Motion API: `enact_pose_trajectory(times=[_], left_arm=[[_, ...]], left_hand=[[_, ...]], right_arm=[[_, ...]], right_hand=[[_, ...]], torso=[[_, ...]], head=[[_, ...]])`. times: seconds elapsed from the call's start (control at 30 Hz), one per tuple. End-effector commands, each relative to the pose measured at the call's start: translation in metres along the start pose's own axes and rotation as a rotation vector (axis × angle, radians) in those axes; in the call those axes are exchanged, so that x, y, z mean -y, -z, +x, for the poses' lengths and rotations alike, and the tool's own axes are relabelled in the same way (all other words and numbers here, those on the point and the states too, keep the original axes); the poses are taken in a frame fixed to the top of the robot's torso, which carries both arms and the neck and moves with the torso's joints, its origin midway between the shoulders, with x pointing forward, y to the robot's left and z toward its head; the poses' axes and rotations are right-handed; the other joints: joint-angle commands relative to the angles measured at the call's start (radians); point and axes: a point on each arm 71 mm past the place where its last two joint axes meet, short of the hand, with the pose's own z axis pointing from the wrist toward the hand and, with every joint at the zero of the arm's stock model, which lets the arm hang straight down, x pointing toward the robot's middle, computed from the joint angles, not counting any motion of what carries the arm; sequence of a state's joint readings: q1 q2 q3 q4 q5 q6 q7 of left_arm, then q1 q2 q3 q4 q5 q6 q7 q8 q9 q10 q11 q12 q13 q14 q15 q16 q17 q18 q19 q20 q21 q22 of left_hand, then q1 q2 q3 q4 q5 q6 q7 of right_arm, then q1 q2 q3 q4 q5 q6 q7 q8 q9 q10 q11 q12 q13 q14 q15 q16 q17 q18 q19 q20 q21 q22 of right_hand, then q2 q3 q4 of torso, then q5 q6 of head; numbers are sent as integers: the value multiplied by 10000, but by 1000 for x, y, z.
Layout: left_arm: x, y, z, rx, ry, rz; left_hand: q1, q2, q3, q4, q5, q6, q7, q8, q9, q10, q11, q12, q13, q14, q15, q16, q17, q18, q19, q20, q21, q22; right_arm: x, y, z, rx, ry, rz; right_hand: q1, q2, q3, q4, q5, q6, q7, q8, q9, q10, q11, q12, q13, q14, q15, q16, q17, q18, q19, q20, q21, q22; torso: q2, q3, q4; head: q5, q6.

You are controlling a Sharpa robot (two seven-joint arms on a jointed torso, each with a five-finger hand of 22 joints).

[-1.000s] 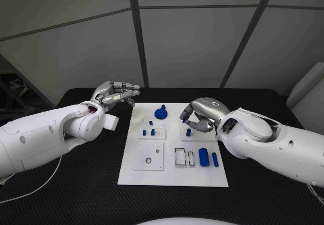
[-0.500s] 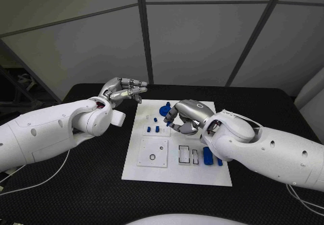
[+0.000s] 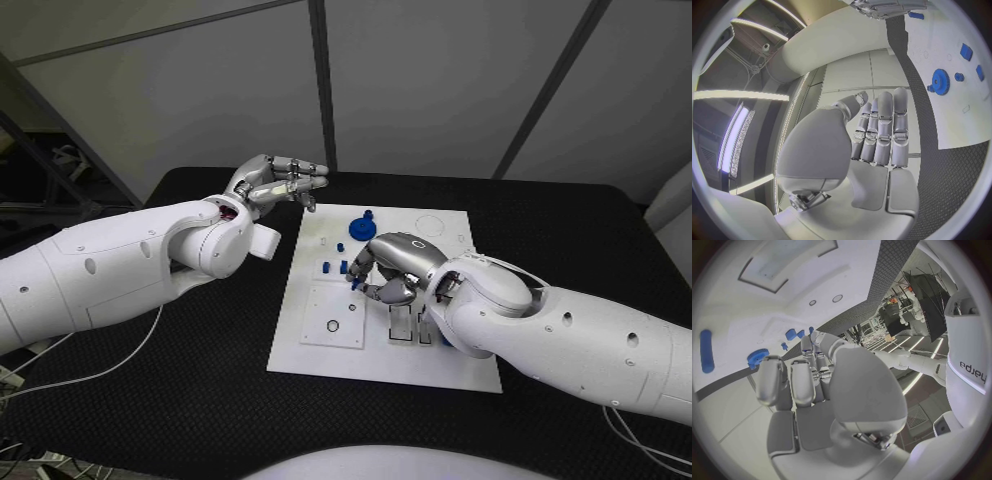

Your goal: Assemble the parts on the task board

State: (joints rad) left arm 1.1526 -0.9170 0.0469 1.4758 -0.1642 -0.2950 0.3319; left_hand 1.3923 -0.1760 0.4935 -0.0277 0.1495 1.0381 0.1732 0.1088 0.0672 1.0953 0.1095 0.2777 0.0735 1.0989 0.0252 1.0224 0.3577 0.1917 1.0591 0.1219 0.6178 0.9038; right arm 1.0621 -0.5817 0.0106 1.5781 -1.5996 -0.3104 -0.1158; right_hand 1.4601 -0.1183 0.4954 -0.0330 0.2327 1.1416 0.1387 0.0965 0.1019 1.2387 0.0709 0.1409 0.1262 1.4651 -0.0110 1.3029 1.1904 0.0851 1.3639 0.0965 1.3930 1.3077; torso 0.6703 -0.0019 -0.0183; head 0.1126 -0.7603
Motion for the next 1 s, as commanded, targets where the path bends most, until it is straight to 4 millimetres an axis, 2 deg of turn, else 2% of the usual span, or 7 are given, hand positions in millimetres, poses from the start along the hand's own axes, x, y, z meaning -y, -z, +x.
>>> enact_pose_trajectory(times=[0.03,0.47,1.0], left_arm=[[2,-1,3,-139,79,89],[2,-1,5,-190,99,99],[2,-1,5,-213,107,89]], left_hand=[[10,117,1,-37,59,-20,61,25,-8,-49,-17,43,-13,-63,5,-37,-16,-90,-53,-5,-60,-15],[10,117,1,-37,59,-20,61,25,-8,-49,-17,43,-13,-63,5,-37,-16,-90,-53,-5,-60,-15],[20,122,-8,-47,56,-17,64,28,-7,-50,-14,52,-14,-65,7,-46,-25,-91,-55,-4,-63,-14]], right_arm=[[-1,-1,5,-372,-120,-127],[1,-1,18,-832,-54,-30],[1,-1,23,-1086,132,-38]], right_hand=[[-72,7,55,9,41,3,61,-5,9,24,-12,-27,-3,447,-5,35,-9,-191,43,-4,69,79],[-77,13,55,8,52,-6,65,-11,8,17,-9,-32,-1,448,-2,41,-4,-192,44,-2,72,82],[-97,20,48,14,60,-14,72,-18,9,7,-2,-41,3,446,3,42,-10,-192,42,2,74,85]], torso=[[-6,1,-14],[-6,2,-14],[-10,0,-13]], head=[[66,-36],[134,-118],[176,-184]])
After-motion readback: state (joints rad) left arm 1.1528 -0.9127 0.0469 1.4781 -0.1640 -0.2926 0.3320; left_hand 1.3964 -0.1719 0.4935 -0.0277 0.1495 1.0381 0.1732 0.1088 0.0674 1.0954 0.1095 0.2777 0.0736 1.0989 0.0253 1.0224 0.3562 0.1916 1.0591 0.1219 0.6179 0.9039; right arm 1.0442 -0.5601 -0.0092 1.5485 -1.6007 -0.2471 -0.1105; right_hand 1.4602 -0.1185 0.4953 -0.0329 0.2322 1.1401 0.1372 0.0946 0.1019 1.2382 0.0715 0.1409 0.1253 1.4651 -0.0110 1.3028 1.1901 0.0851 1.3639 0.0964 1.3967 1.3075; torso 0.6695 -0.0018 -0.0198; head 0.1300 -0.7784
